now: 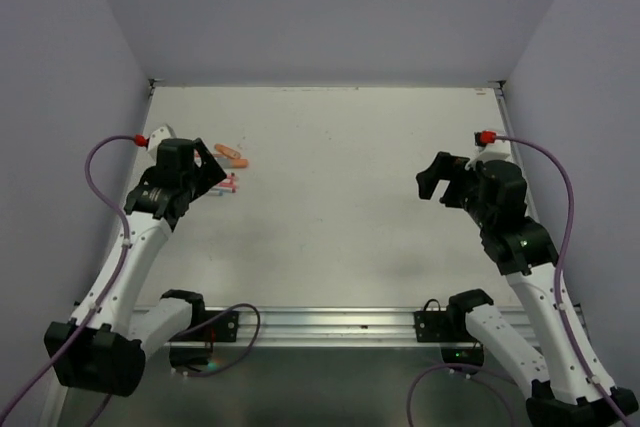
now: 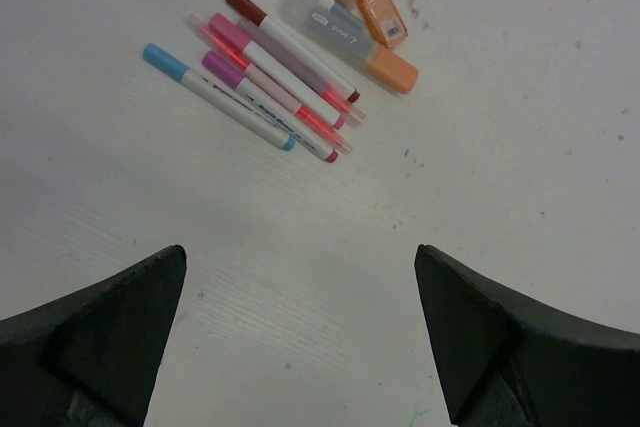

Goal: Open the pen caps

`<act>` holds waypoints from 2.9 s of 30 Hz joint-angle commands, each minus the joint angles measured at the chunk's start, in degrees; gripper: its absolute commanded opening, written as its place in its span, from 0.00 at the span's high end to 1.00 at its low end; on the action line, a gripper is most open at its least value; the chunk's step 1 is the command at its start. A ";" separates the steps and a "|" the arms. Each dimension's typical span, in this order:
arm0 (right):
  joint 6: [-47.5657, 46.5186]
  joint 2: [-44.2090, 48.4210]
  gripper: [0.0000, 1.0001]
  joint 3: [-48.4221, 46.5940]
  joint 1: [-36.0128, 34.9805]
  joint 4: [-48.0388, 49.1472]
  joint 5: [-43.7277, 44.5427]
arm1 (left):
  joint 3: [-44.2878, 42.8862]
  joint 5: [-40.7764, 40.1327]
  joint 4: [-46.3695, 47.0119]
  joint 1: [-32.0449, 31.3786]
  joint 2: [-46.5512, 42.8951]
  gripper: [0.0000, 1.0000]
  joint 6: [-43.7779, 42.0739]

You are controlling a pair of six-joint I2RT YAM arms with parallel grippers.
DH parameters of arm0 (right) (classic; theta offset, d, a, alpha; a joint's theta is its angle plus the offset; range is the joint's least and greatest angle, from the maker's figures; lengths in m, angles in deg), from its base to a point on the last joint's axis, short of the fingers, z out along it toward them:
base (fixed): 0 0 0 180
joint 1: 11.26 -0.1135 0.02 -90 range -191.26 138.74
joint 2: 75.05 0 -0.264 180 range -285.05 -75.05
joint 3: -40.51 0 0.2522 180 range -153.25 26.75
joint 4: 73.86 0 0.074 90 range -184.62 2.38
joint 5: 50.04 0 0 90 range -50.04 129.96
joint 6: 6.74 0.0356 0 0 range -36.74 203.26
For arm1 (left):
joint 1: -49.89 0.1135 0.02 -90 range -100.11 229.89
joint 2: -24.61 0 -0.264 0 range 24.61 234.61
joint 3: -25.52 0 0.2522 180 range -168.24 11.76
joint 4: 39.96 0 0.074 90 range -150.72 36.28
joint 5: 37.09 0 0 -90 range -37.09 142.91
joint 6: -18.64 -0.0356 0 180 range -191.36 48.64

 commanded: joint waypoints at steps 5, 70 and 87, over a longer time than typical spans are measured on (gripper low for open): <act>5.26 -3.19 0.02 -0.84 -0.18 -0.37 -10.19 | -1.43 1.06 5.85 4.68 11.85 0.06 8.26; -4.50 -2.75 0.02 2.77 -6.95 2.79 -10.98 | -13.13 5.19 1.44 22.45 44.23 1.00 14.52; 7.19 -8.55 0.07 2.15 -14.76 17.99 -26.03 | 4.98 28.47 37.30 1.63 8.09 1.00 5.81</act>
